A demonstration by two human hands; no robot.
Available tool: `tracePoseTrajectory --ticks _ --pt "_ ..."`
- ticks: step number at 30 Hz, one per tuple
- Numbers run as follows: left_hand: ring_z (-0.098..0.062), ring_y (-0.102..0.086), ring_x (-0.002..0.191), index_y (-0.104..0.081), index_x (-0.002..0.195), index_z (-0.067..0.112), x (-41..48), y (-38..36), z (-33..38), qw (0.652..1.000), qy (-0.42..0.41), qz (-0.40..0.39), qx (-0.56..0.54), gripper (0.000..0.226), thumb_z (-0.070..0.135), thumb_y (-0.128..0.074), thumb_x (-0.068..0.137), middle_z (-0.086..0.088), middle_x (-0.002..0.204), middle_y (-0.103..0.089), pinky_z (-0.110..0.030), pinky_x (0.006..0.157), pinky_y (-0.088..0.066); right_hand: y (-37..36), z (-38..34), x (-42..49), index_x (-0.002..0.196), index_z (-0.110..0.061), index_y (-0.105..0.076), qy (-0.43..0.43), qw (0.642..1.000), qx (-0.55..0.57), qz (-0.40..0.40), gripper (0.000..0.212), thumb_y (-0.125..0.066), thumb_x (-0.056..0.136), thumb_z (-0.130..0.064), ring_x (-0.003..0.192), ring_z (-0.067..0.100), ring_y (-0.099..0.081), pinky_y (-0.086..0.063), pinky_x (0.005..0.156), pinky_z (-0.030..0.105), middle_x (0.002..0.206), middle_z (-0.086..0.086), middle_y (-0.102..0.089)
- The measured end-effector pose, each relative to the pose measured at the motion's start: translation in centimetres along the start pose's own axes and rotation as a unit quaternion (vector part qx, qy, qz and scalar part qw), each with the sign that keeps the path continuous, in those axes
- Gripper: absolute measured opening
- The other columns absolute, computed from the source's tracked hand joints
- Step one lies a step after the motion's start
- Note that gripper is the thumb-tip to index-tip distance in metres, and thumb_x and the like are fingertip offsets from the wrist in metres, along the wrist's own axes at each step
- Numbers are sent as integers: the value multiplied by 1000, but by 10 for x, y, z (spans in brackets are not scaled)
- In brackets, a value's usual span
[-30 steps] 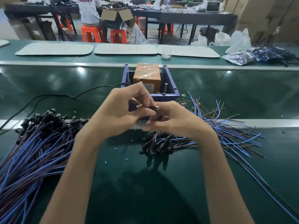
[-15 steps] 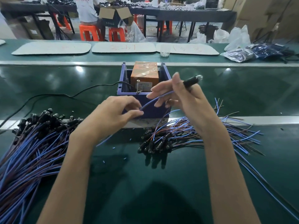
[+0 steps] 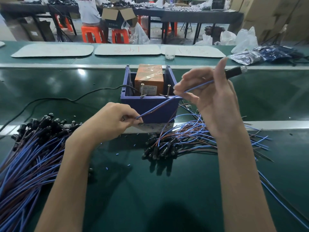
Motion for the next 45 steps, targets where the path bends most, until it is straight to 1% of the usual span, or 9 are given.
tracePoseTrajectory --ticks 4,9,14,20,27,32,38,40,45 --pt "-19 -61 78 -79 87 21 0 8 0 998 -10 52 28 9 14 -73 84 8 83 -64 -42 76 -49 4 2 0 72 -9 -68 -20 998 60 30 69 -16 104 -41 45 14 -52 -52 58 28 53 4 -58" --pt "-20 -57 76 -79 92 20 -2 25 4 988 -33 143 50 9 18 -74 84 7 83 -61 -44 74 -49 12 12 1 70 -9 -64 -56 993 87 65 60 -27 102 -43 37 8 -31 -30 40 15 48 2 -48" --pt "-21 -53 71 -78 96 14 -7 40 18 972 -97 212 35 14 11 -74 83 0 87 -57 -34 66 -43 21 27 -1 74 -11 -65 -108 989 -85 60 35 -47 100 -27 40 7 -22 -16 37 18 49 -3 -45" --pt "-26 -57 71 -78 94 16 -7 31 34 975 -133 178 4 15 8 -73 81 -3 90 -57 -42 69 -48 13 36 -2 87 -13 -72 -103 964 -243 17 5 -68 86 -11 46 -1 -43 -32 46 6 61 -5 -50" --pt "-12 -59 75 -77 87 12 -5 22 55 968 -185 171 -1 13 3 -75 78 1 89 -63 -25 73 -48 -6 56 -7 98 -16 -75 -178 953 -231 -86 30 -75 74 3 65 5 -62 -55 73 18 81 0 -72" --pt "-10 -59 68 -76 83 10 -6 22 59 964 -193 185 -1 9 5 -75 76 1 87 -65 -25 68 -49 -16 55 -13 104 -18 -71 -193 954 -183 -136 41 -74 72 7 74 12 -70 -53 70 16 81 5 -75" --pt "-2 -58 64 -73 85 7 -6 20 68 959 -189 207 -33 13 5 -78 73 12 82 -64 -12 68 -47 -13 60 -11 103 -31 -69 -194 948 -227 -109 29 -74 75 -32 73 14 -58 -52 70 22 83 2 -76" --pt "-5 -61 67 -73 85 6 -7 17 72 959 -193 208 -23 13 6 -80 73 13 80 -65 -11 68 -48 -16 62 -11 101 -25 -71 -194 952 -210 -107 21 -73 80 -26 71 10 -62 -55 71 28 82 3 -75" --pt "-9 -66 73 -74 83 5 -5 20 66 961 -186 201 -26 15 1 -81 71 5 80 -69 -14 73 -51 -16 64 -9 100 -11 -71 -198 952 -216 -92 15 -68 86 -6 69 15 -63 -50 60 15 83 6 -75"
Point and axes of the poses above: each hand's wrist, its own x-axis towards the middle knuckle, its own y-axis out of the back of the hand, z = x × y, the point moved 9 cm from there along x, towards the middle knuckle
